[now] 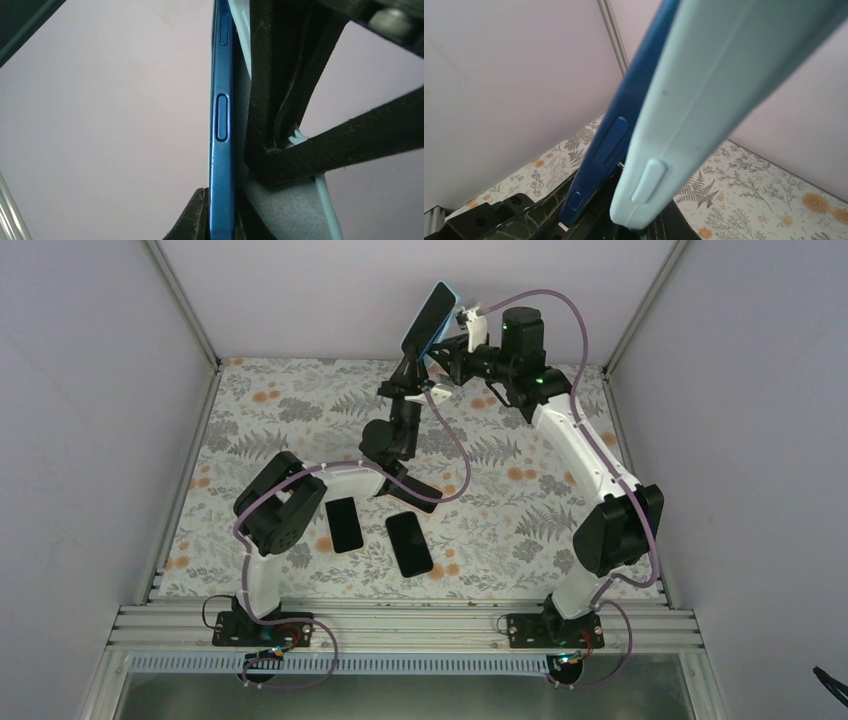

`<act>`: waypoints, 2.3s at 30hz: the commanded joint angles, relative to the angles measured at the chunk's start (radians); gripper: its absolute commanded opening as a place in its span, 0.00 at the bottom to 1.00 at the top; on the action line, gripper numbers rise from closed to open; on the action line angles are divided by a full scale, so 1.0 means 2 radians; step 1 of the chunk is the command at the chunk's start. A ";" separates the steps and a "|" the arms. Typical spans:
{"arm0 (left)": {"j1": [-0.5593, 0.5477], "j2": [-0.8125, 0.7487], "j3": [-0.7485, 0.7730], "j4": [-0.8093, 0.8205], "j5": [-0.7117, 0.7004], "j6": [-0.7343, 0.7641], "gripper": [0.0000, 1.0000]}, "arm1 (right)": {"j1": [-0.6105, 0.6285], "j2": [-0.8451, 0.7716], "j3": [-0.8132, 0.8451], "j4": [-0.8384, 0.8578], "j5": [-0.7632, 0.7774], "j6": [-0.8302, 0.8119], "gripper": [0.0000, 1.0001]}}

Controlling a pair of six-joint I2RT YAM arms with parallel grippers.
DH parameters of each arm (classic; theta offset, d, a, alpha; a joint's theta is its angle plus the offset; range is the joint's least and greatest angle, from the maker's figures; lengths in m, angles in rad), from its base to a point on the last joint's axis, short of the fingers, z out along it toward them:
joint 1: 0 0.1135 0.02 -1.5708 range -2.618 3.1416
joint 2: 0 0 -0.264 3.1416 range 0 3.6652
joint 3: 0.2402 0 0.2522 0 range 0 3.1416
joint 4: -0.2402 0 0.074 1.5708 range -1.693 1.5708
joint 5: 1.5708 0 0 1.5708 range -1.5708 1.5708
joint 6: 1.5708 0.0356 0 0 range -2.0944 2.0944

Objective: Take the phone out of the phone case
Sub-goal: Remove the phone case from the phone, then place the phone at the center of the board, then place the phone case at the center of the board, then adjust the phone at the center of the board.

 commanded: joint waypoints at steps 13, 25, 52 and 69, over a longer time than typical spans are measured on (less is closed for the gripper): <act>0.006 -0.216 -0.046 -0.222 0.013 0.013 0.02 | -0.009 0.057 0.002 -0.135 0.414 -0.126 0.03; 0.120 -0.425 -0.188 -0.529 -0.005 0.103 0.02 | -0.117 0.057 -0.042 -0.304 0.341 -0.218 0.03; 0.357 -0.319 -0.492 -0.411 -0.005 0.207 0.06 | -0.351 0.154 -0.130 -0.333 0.177 -0.238 0.45; 0.358 -0.432 -0.126 -1.189 0.346 0.072 1.00 | -0.290 -0.099 -0.211 -0.299 0.350 -0.338 1.00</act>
